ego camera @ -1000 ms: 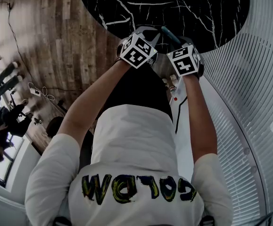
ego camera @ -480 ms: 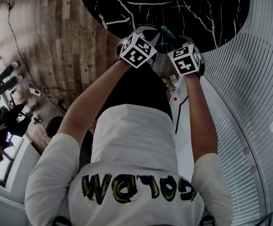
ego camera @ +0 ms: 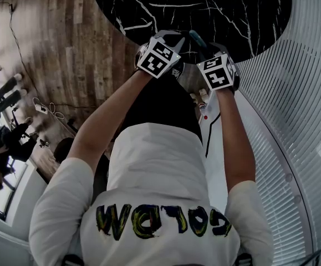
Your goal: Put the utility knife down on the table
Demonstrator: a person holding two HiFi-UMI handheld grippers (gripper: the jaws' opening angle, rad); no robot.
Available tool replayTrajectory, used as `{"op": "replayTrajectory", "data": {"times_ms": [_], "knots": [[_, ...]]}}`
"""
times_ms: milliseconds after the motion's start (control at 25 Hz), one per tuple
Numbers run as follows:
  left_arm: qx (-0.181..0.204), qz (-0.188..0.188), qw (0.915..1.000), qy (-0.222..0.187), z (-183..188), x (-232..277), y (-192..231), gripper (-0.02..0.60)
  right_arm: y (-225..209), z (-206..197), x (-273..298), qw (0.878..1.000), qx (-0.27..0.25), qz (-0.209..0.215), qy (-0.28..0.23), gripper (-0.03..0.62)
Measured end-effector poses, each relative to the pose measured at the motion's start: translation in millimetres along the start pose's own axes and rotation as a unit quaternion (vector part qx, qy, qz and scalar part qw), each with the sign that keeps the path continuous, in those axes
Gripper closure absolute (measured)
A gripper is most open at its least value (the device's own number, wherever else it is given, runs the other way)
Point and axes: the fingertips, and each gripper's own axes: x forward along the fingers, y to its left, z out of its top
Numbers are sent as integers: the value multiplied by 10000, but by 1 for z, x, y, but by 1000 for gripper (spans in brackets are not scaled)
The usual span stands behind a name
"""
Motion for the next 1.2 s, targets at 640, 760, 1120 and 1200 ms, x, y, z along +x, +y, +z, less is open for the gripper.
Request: {"op": "replayTrajectory", "data": {"times_ms": [640, 760, 1120, 1200], "knots": [[-212, 21, 9998, -41, -2, -12, -6, 580, -4, -1, -7, 9997, 10, -175, -171, 456], [-223, 5, 9997, -115, 2, -18, -10, 580, -3, 0, -12, 9995, 36, -179, -246, 456], [-259, -15, 9989, -393, 24, -40, -25, 580, 2, 13, -41, 9965, 167, -214, -794, 461], [-249, -8, 9986, -462, 31, -46, -29, 580, 3, 19, -51, 9950, 186, -245, -948, 466]]}}
